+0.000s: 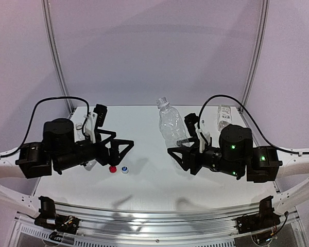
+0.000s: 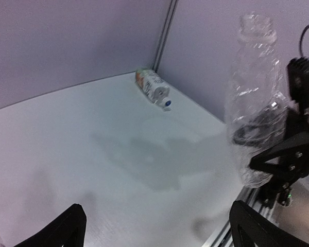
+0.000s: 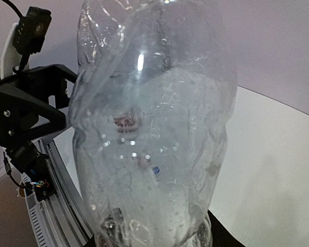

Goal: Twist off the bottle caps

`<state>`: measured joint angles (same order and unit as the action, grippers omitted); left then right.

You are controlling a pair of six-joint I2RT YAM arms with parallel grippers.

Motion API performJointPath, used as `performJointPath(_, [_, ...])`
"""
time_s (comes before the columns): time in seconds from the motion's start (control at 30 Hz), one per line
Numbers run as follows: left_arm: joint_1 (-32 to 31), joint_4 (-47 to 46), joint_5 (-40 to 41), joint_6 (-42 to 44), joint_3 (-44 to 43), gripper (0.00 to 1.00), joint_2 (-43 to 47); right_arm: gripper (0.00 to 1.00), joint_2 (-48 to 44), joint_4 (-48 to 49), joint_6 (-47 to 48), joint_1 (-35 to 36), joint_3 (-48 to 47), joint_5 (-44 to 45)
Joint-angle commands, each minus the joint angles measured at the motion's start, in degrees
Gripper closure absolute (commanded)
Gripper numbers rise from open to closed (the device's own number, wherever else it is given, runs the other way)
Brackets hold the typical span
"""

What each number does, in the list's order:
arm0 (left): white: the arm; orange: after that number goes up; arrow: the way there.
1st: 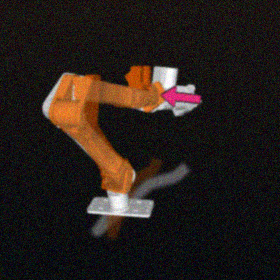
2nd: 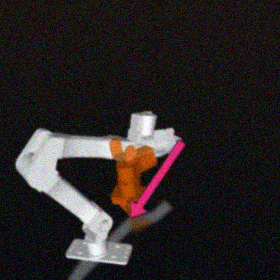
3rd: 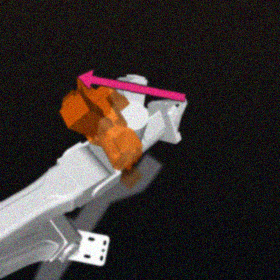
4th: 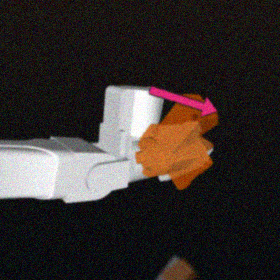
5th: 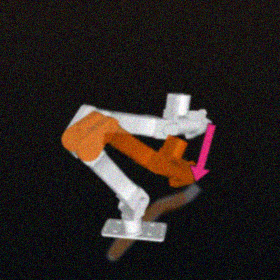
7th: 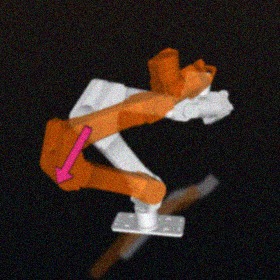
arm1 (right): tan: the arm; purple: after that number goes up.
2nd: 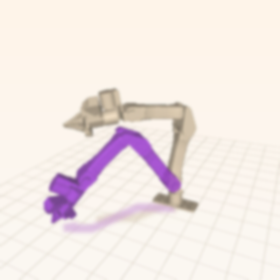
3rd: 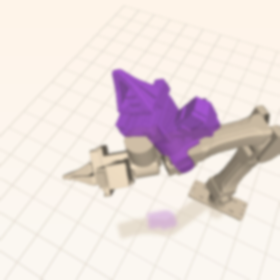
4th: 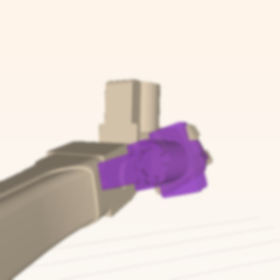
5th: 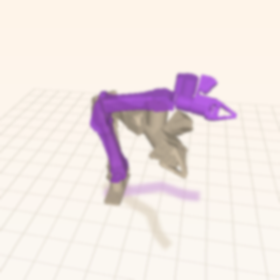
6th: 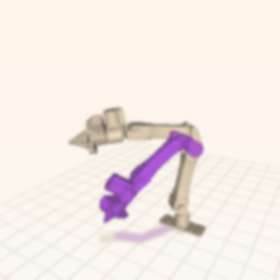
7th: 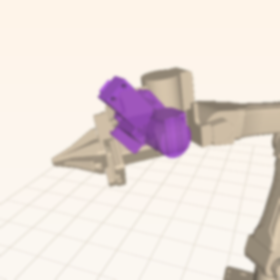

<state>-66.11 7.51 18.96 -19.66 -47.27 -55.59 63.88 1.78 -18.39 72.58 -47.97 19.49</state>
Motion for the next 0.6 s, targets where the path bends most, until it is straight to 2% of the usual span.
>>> performJointPath(0.0, [-0.46,-4.46,-9.95,3.59,0.46,0.04,4.79,1.00,-0.85,3.15,1.39,-0.15,0.86,-6.25])
performJointPath(0.2, [-0.50,-6.69,-17.44,4.02,-3.16,0.03,6.09,1.00,-0.47,4.31,2.02,-0.12,0.86,-11.21])
performJointPath(0.57, [-0.34,-10.00,-20.19,2.96,-12.01,0.12,-1.69,1.00,-0.33,5.73,2.97,-0.10,0.95,-17.81])
